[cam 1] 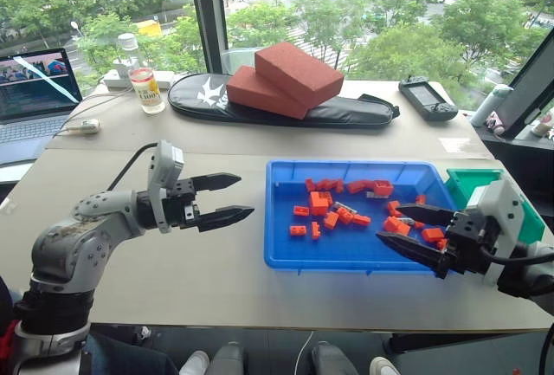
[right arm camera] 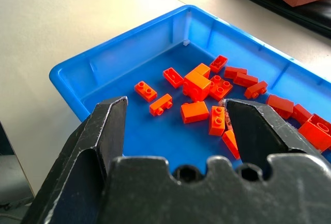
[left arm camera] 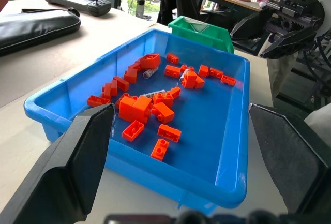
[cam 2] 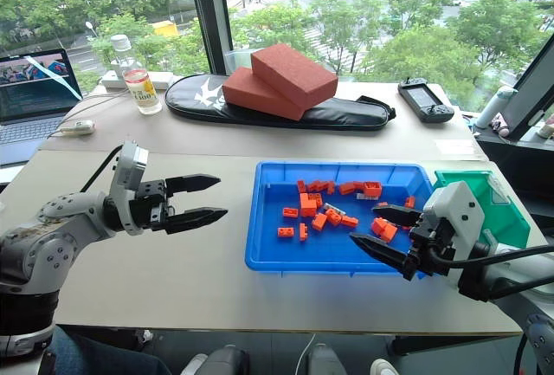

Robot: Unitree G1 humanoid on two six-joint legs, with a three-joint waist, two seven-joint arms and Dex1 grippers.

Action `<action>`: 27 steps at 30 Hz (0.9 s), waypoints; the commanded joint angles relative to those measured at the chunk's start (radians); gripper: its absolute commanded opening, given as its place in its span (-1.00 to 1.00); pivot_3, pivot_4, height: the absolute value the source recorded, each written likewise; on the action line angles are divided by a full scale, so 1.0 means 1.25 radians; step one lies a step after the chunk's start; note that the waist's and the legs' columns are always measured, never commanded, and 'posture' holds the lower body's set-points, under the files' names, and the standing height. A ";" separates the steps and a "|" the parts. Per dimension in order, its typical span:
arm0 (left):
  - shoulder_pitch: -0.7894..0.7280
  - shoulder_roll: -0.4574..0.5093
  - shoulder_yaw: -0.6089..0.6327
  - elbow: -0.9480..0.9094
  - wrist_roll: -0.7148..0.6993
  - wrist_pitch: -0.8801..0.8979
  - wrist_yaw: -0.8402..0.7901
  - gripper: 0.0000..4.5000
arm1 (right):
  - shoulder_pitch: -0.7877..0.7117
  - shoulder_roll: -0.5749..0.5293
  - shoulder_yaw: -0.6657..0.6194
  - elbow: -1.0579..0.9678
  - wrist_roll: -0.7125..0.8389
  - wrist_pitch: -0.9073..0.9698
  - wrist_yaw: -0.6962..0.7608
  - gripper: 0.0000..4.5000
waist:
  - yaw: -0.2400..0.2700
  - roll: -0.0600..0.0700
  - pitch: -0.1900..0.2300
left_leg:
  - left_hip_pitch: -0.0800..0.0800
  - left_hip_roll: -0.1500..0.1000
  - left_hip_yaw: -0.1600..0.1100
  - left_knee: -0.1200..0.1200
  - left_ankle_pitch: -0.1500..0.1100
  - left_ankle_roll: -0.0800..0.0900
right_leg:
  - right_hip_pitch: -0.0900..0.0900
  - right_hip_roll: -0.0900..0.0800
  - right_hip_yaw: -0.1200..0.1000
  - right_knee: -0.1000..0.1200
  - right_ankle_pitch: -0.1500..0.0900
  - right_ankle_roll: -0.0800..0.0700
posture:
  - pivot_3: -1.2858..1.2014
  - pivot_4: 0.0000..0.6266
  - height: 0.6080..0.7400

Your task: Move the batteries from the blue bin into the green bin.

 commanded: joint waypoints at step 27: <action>-0.022 0.030 -0.092 -0.025 0.046 -0.042 -0.089 1.00 | -0.321 -0.065 0.384 0.316 -0.293 0.133 -0.133 0.59 | -0.004 0.000 0.000 | -0.001 0.001 0.001 0.000 0.000 0.000 | -0.002 0.000 0.000 0.000 0.000 -0.001 | 0.03 -0.52 1.00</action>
